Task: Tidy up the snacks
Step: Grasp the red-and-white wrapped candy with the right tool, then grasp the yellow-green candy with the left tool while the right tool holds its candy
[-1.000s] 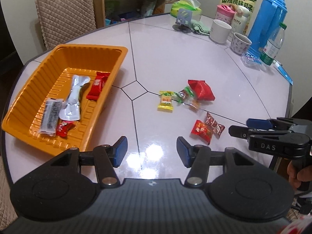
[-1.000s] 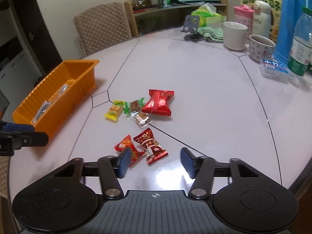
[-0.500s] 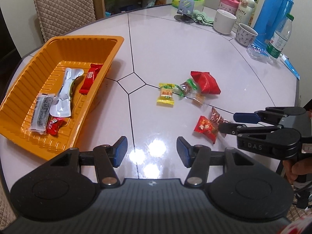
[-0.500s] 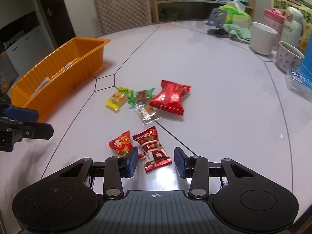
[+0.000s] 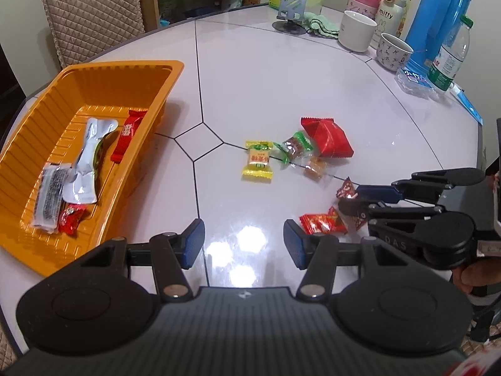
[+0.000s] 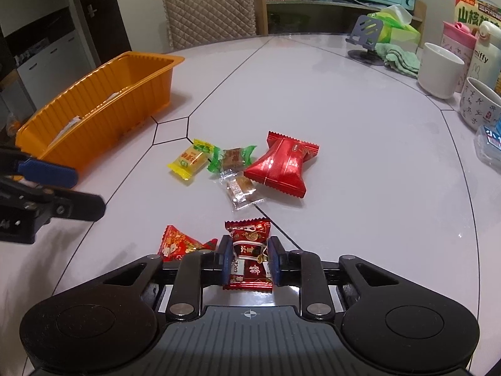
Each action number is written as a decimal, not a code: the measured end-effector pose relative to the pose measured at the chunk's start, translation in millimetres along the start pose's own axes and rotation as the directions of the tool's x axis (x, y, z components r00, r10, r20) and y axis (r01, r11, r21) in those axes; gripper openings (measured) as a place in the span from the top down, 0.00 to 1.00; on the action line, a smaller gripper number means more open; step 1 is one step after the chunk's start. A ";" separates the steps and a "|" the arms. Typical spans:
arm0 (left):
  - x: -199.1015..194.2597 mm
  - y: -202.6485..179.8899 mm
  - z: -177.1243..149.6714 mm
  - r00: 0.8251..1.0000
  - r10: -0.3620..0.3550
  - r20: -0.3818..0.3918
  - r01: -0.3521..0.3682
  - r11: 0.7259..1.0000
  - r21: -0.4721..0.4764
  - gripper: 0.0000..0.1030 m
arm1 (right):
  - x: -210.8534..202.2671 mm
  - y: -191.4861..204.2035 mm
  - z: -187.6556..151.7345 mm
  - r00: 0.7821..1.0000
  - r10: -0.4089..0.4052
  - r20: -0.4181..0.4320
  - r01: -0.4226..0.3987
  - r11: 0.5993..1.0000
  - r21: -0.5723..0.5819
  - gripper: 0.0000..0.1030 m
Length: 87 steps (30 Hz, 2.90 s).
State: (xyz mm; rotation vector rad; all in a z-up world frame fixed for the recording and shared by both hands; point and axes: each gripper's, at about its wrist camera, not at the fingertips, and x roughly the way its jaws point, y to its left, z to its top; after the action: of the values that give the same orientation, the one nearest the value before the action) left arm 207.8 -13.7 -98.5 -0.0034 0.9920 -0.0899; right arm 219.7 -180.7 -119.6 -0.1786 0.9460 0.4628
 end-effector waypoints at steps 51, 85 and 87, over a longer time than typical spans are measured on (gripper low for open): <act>74.9 -12.3 62.4 0.999 -0.016 -0.034 0.018 0.998 0.054 0.82 | -36.7 -65.6 13.6 0.993 -0.089 0.077 0.066 0.963 0.263 0.77; -94.1 76.5 -16.7 0.994 0.009 0.109 0.009 0.986 -0.166 0.82 | -85.5 78.7 31.0 0.978 0.167 0.123 -0.178 0.981 0.081 0.77; -102.4 89.6 -22.5 0.993 0.026 0.115 -0.005 0.983 -0.182 0.82 | -81.5 94.0 32.5 0.974 0.195 0.114 -0.203 0.977 0.070 0.77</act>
State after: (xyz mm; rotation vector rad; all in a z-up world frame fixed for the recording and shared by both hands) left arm 140.0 84.3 -29.2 -0.1664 0.8796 0.0155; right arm 160.3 -110.7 -29.5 0.0154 0.8800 0.6119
